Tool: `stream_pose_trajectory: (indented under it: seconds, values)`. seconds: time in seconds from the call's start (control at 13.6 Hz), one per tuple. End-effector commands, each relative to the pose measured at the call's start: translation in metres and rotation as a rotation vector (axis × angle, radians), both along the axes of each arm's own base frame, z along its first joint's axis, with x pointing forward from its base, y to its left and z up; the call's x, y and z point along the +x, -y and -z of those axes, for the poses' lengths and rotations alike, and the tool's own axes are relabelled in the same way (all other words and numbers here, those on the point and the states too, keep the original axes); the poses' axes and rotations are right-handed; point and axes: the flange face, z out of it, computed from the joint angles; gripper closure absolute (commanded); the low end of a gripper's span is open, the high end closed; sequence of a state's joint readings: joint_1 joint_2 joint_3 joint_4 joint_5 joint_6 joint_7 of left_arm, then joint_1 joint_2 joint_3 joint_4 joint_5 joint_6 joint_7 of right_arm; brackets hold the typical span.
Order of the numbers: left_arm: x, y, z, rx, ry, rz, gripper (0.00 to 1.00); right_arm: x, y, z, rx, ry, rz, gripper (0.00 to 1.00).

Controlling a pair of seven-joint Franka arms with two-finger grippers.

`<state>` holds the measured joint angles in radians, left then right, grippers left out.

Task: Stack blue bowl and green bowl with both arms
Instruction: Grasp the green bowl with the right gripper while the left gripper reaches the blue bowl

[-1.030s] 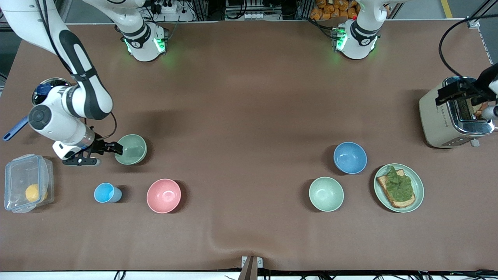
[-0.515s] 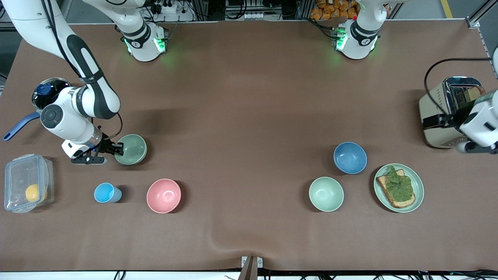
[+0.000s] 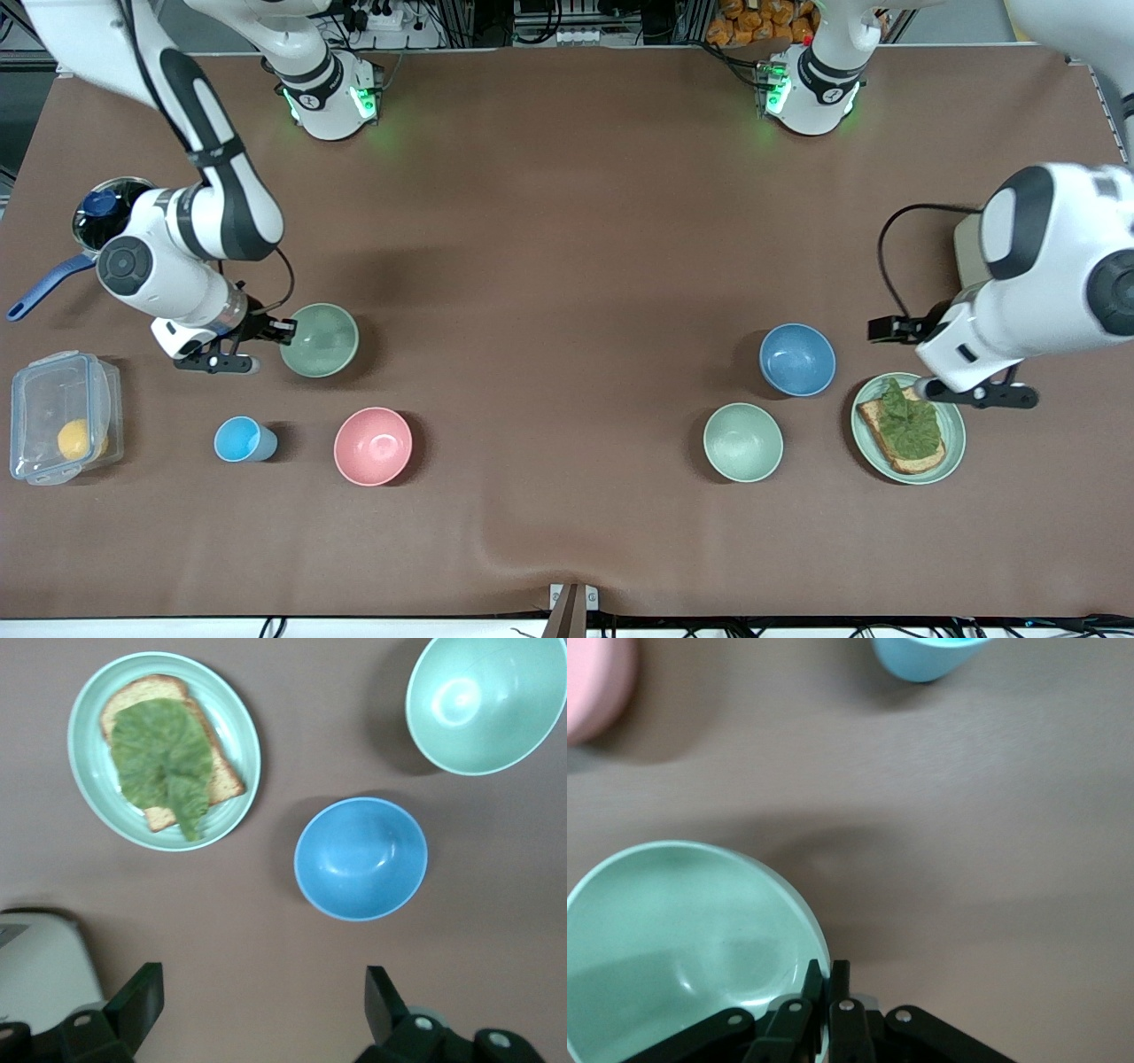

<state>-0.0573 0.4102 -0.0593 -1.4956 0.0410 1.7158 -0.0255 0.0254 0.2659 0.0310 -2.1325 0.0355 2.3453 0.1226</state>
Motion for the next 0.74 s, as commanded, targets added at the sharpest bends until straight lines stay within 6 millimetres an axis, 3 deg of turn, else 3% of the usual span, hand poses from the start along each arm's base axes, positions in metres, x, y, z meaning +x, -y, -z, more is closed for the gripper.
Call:
stream_pose_trajectory:
  seconds: [0.0, 0.29, 0.37, 0.66]
  values:
    - [0.009, -0.003, 0.021, -0.024, -0.004, -0.023, 0.0, -0.013, -0.04, -0.033, -0.009, -0.009, 0.058, 1.0]
    - [0.014, 0.003, 0.048, -0.026, -0.014, -0.032, 0.0, -0.037, -0.12, -0.053, -0.026, -0.026, 0.126, 1.0]
    - [0.014, 0.013, 0.053, -0.023, -0.012, -0.043, 0.0, -0.044, -0.137, -0.053, -0.031, -0.028, 0.144, 1.0]
    - [0.009, 0.035, 0.109, -0.012, -0.016, -0.06, 0.0, -0.074, -0.204, -0.047, -0.046, -0.032, 0.199, 1.0]
